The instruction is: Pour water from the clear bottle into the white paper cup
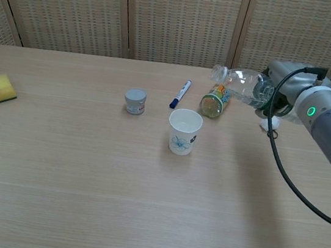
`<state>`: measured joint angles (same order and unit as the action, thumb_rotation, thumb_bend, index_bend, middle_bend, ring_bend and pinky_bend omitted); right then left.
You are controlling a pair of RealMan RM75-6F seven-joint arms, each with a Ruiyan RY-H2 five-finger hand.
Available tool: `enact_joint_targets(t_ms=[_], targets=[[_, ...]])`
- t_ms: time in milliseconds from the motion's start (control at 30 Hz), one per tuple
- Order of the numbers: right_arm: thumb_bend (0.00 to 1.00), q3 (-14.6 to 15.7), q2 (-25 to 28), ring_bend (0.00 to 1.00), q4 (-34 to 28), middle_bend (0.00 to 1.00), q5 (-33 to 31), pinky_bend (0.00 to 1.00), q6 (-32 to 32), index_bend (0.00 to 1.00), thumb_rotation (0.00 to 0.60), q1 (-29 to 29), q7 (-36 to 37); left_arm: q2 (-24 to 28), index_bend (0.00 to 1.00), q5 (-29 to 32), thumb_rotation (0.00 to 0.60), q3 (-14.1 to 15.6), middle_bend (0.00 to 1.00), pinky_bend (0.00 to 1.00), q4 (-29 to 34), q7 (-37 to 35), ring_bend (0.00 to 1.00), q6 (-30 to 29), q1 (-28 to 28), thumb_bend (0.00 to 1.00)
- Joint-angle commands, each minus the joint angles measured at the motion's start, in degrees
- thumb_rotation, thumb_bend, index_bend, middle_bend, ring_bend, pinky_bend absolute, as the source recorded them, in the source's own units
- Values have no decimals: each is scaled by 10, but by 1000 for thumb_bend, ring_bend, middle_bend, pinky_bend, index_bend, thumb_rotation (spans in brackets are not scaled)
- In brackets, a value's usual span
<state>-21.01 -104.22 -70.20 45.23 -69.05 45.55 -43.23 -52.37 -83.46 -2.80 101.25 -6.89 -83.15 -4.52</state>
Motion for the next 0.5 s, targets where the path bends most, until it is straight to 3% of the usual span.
enact_joint_targets(t_ms=[33,267,500], targets=[[831,-18,11,583,-24,606,17,677,12,568,600,-24,90,0,0,0,600,0,0,0,0,0,0,0,0,25],[832,-29,33,583,-56,606,43,675,29,568,600,-73,252,0,0,-6,600,2,0,0,3,3,0,-3,0,25],[831,-29,67,583,-61,606,86,637,117,568,600,-121,476,-1,0,-12,600,4,0,0,6,9,0,-5,1,25]])
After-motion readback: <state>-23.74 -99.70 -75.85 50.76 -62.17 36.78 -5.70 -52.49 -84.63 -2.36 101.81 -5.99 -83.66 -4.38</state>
